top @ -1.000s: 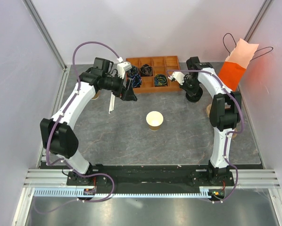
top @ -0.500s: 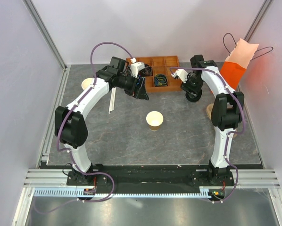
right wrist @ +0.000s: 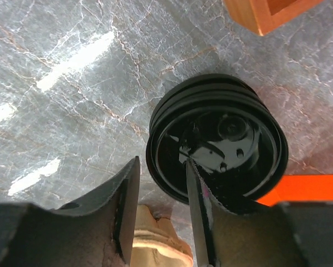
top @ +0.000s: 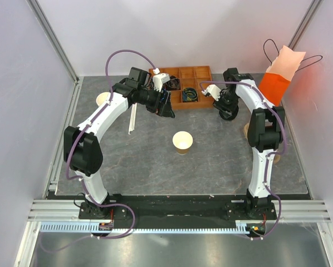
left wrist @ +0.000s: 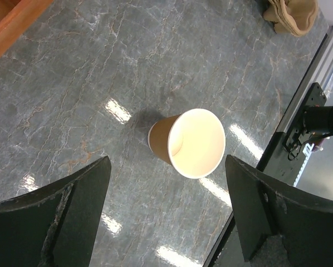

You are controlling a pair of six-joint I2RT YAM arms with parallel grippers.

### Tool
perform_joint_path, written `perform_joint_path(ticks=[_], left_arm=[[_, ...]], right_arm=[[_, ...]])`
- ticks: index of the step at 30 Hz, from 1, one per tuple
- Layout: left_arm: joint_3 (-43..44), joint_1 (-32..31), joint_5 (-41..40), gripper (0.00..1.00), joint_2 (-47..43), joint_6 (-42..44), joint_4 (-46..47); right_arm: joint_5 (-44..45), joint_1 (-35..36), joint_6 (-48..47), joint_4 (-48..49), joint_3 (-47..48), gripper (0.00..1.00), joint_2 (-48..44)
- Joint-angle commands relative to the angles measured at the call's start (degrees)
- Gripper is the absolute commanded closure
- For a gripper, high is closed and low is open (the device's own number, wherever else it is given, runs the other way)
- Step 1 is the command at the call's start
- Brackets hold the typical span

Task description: Pack the takeout coffee

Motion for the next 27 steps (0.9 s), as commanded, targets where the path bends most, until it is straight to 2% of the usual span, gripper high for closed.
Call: perform_joint_path(ticks=[1, 6, 8, 9, 14, 15, 27], left_arm=[[1.3, 0.2, -0.2, 0.10, -1.3, 0.1, 1.5], [1.5, 0.1, -0.2, 0.10, -0.7, 0.1, 1.8], [1.5, 0.2, -0.1, 0.10, -0.5, 0.0, 1.8], [1.6, 0.1, -0.1, 0.10, -0.4, 0.1, 1.8], [1.2, 0.2, 0.5, 0.11, -0.3, -0.2, 2.6], [1.2, 0.2, 0.7, 0.11, -0.1, -0.3, 2.7], [0.4, 0.1, 2.0, 0.11, 2.6, -7.2, 9.4]], right_arm=[[0.4, -0.1, -1.0, 0.5, 1.3, 0.55, 0.9], [0.5, -0.1, -1.1, 0.9, 1.1, 0.60, 1.2], [0.2, -0.1, -1.0, 0.9, 1.1, 0.68, 1.2], [0.1, 0.0, -0.9, 0.9, 1.1, 0.75, 0.8], [0.0, -0.1, -0.8, 0.5, 1.1, 0.92, 0.0], [-0.2, -0.1, -0.8, 0.5, 1.1, 1.00, -0.3], [-3.7, -1.0, 1.8, -1.1, 5.2, 1.00, -1.8]])
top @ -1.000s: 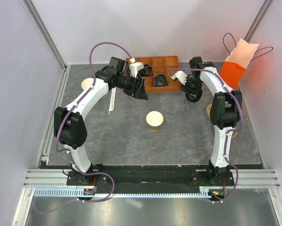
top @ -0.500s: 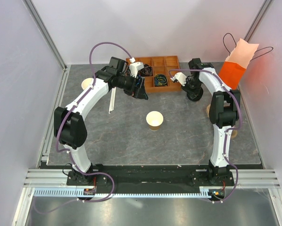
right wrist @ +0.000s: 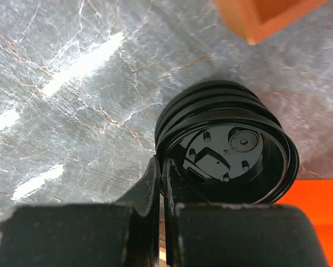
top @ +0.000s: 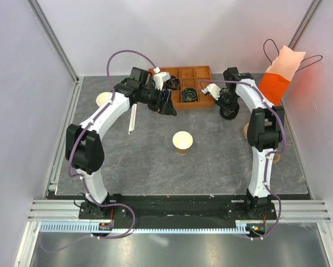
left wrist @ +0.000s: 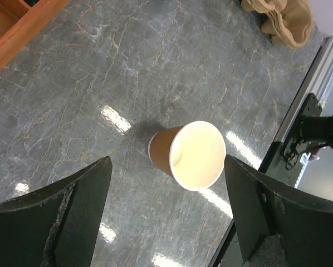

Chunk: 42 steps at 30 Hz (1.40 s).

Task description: Pack the takeout coffee

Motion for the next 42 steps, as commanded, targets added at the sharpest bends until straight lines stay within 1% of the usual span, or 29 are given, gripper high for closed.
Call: perform_joint_path(ticks=[1, 8, 12, 17, 20, 25, 28, 33, 37, 40, 42], left_arm=[[0.4, 0.1, 1.3, 0.11, 1.4, -6.0, 6.7], [1.7, -1.1, 1.8, 0.08, 5.1, -12.6, 15.5], [4.0, -2.1, 2.0, 0.07, 8.5, -14.1, 16.9], [3.9, -2.4, 1.2, 0.07, 9.5, -16.0, 18.7], [4.7, -2.5, 0.7, 0.07, 10.6, -18.0, 19.9], [8.6, -3.0, -1.3, 0.14, 14.8, -21.7, 21.4], [10.6, -3.5, -0.6, 0.18, 17.0, -24.0, 22.9], [13.1, -4.3, 0.4, 0.20, 20.5, -24.9, 23.7], [12.9, -4.3, 0.2, 0.20, 20.1, -23.9, 23.8], [12.2, -4.3, 0.1, 0.20, 19.8, -23.2, 23.9], [11.8, -4.3, 0.0, 0.20, 19.5, -22.9, 23.9]], right_arm=[[-2.9, -1.1, 1.7, -1.5, 5.2, 1.00, -2.7], [-4.1, -1.9, 2.5, -3.0, 6.9, 1.00, -2.4], [-4.2, -1.9, 2.6, -3.2, 6.9, 1.00, -3.2], [-4.0, -1.8, 1.5, -3.1, 6.4, 1.00, -3.6], [-4.5, -1.6, -0.3, -1.5, 3.4, 1.00, -5.4], [-3.7, -1.4, -3.7, 2.2, -2.5, 1.00, -7.7], [-3.5, -1.2, -5.3, 4.3, -5.6, 1.00, -9.1], [-3.0, -1.0, -6.8, 7.2, -9.0, 1.00, -10.8], [-2.2, -0.4, -7.0, 9.3, -10.5, 1.00, -11.7], [-1.2, 0.1, -6.9, 12.2, -12.6, 0.91, -12.8], [0.0, 0.6, -6.9, 14.6, -14.0, 0.89, -12.9]])
